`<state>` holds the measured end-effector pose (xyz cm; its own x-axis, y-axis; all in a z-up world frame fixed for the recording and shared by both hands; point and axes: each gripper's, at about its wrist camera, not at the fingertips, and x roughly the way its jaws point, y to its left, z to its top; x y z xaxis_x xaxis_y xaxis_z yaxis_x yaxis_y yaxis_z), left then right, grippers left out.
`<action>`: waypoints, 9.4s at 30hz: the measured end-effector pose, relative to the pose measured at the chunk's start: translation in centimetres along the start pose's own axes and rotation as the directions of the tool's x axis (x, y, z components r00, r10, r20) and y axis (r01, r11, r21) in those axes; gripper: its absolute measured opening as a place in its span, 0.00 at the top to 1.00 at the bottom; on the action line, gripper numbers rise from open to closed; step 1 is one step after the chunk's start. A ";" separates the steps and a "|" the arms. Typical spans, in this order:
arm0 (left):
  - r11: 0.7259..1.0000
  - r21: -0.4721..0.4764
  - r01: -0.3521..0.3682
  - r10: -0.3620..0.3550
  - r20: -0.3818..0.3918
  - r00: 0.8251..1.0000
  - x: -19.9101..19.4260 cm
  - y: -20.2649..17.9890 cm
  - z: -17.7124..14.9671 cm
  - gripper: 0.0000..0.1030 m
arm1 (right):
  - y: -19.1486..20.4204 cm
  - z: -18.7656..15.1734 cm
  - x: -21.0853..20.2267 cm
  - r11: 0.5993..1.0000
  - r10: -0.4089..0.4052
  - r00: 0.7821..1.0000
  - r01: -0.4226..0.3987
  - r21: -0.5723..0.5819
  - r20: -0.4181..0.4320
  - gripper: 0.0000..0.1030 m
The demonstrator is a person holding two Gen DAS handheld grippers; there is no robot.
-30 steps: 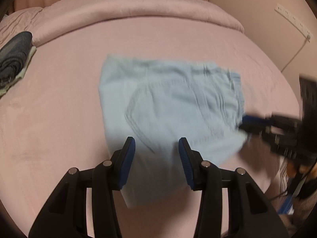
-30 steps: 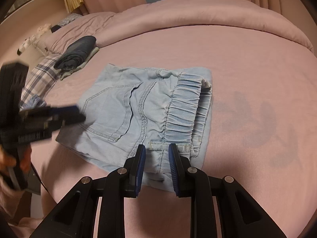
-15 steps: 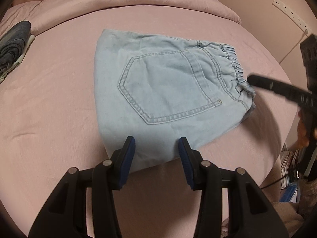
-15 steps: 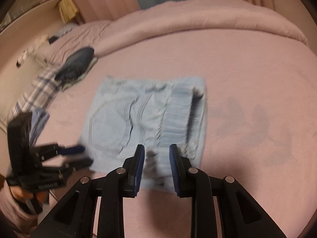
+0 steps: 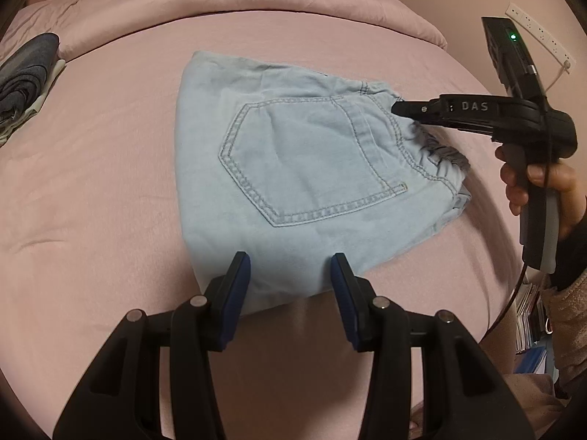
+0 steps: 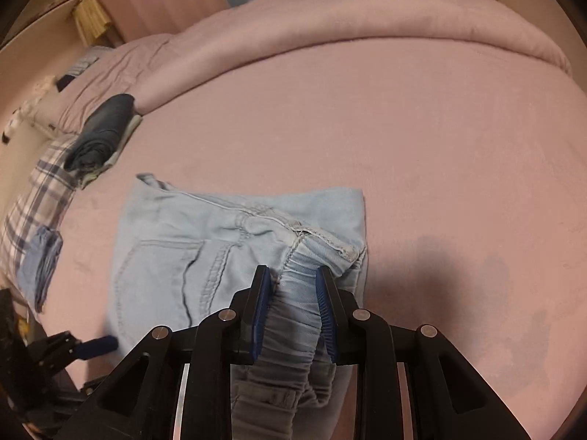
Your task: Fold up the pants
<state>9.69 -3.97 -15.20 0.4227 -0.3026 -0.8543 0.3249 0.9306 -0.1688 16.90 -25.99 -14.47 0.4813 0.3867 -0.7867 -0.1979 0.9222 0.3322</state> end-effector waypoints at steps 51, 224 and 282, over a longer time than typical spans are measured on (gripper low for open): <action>0.906 -0.381 0.183 -0.184 0.033 0.982 -0.7 7.2 1.6 0.28 | -2.4 -6.1 -3.5 0.951 0.175 0.985 -0.168 0.261 -0.004 0.40; 0.958 -0.200 0.205 -0.178 0.149 0.973 -6.1 6.0 5.5 0.53 | 6.8 -0.4 -4.9 0.975 0.223 0.970 -0.221 -0.028 0.092 0.46; 0.946 -0.267 0.185 -0.145 0.164 0.976 -7.1 8.7 5.3 0.53 | 7.7 0.5 -3.2 0.977 0.210 0.976 -0.207 -0.049 0.065 0.46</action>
<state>14.05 5.22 -7.99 0.5044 -0.4639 -0.7282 0.1594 0.8789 -0.4495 14.27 -20.13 -9.12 0.4837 0.5703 -0.6639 -0.3346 0.8214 0.4618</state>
